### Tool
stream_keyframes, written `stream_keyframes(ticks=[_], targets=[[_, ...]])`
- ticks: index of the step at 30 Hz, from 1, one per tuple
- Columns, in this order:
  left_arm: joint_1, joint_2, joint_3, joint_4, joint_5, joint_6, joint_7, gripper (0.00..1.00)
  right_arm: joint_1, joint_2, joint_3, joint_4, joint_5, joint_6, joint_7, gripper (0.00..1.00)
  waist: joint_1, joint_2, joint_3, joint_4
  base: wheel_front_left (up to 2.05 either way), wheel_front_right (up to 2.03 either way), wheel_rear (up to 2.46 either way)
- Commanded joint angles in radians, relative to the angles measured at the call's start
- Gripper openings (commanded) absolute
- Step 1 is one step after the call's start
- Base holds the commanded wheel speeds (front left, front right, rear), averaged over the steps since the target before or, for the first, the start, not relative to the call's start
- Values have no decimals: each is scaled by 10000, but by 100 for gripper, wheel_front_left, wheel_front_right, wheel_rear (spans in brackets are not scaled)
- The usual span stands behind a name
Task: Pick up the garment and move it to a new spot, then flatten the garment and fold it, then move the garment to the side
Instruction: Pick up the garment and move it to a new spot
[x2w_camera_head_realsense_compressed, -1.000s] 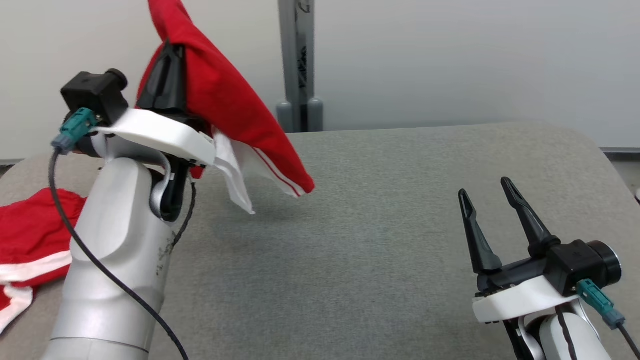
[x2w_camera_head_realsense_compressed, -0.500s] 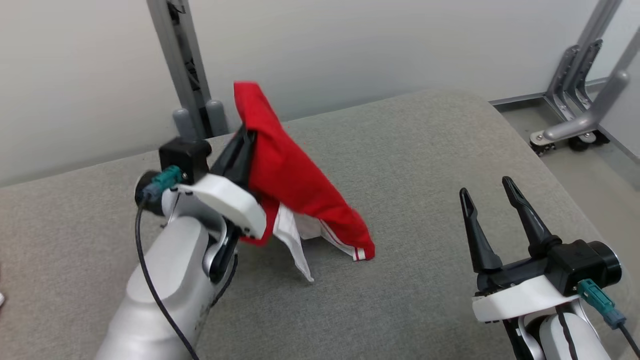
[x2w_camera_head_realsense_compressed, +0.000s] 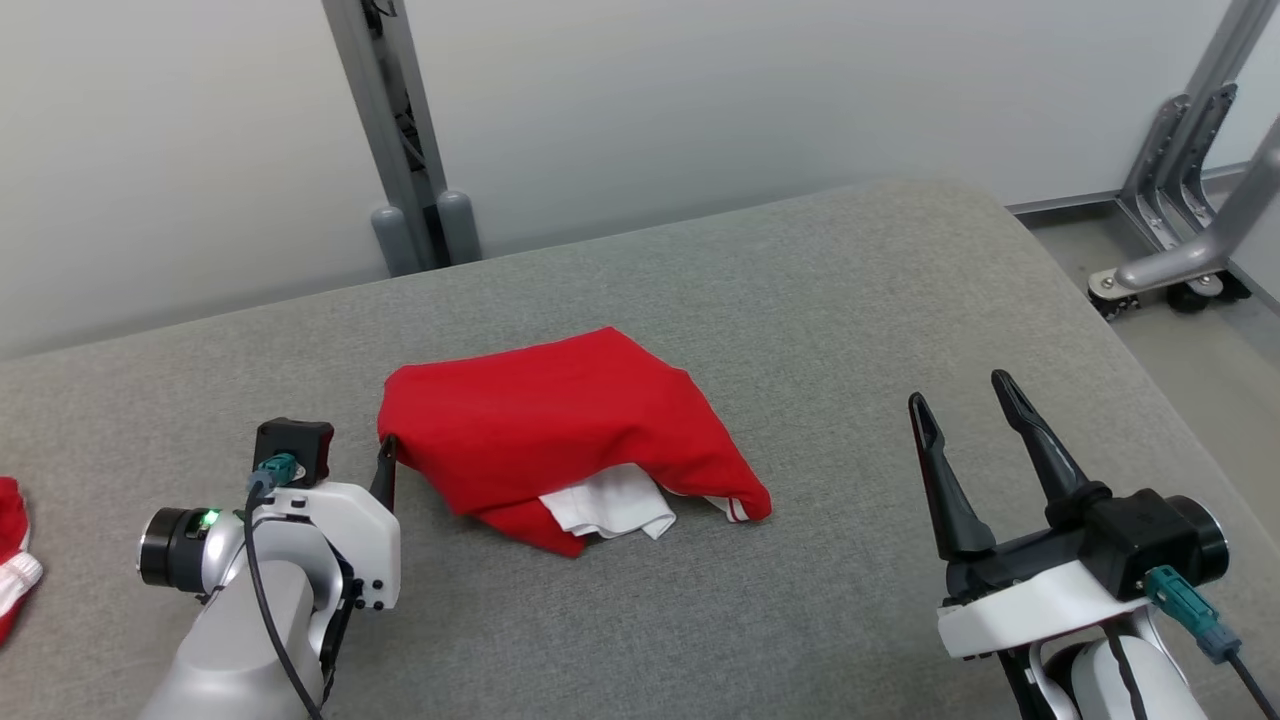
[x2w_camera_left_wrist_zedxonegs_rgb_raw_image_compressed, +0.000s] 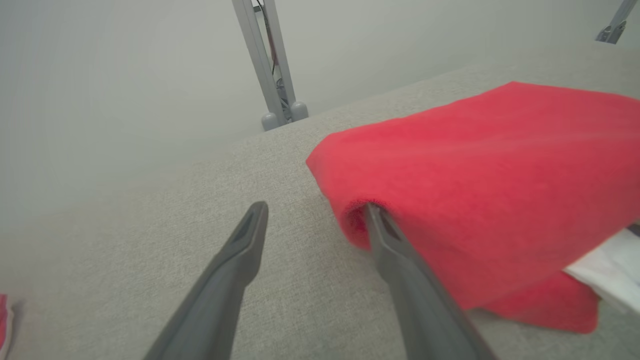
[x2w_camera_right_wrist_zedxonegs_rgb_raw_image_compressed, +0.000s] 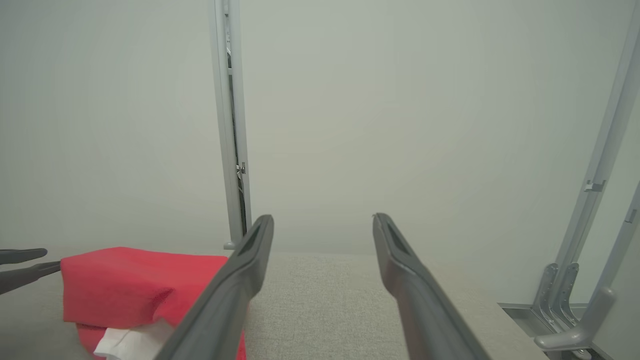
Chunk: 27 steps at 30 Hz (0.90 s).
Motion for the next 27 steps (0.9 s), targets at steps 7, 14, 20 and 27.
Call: stream_keyframes(ticks=[7, 14, 20, 27], targets=[[-242, 176, 448, -253, -324, 100, -280, 100, 125, -51, -123, -30, -184, 1, -12, 100, 0, 0, -289, 995, 0, 0, 0], [1214, 382, 1336, -3474, -19, 137, -287, 100, 264, -63, -374, -110, -341, 1, -12, 100, 0, 0, -524, 1701, 0, 0, 0], [3459, 42, 2175, -6071, 532, 215, -278, 100, 589, -276, -542, -141, -457, 1, -12, 100, 0, 0, -709, 2154, 0, 0, 0], [5862, -667, 3159, -8436, 1322, 161, -277, 100, 994, -576, -585, -44, -682, 1, -12, 100, 0, 0, -927, 2437, 0, 0, 0]])
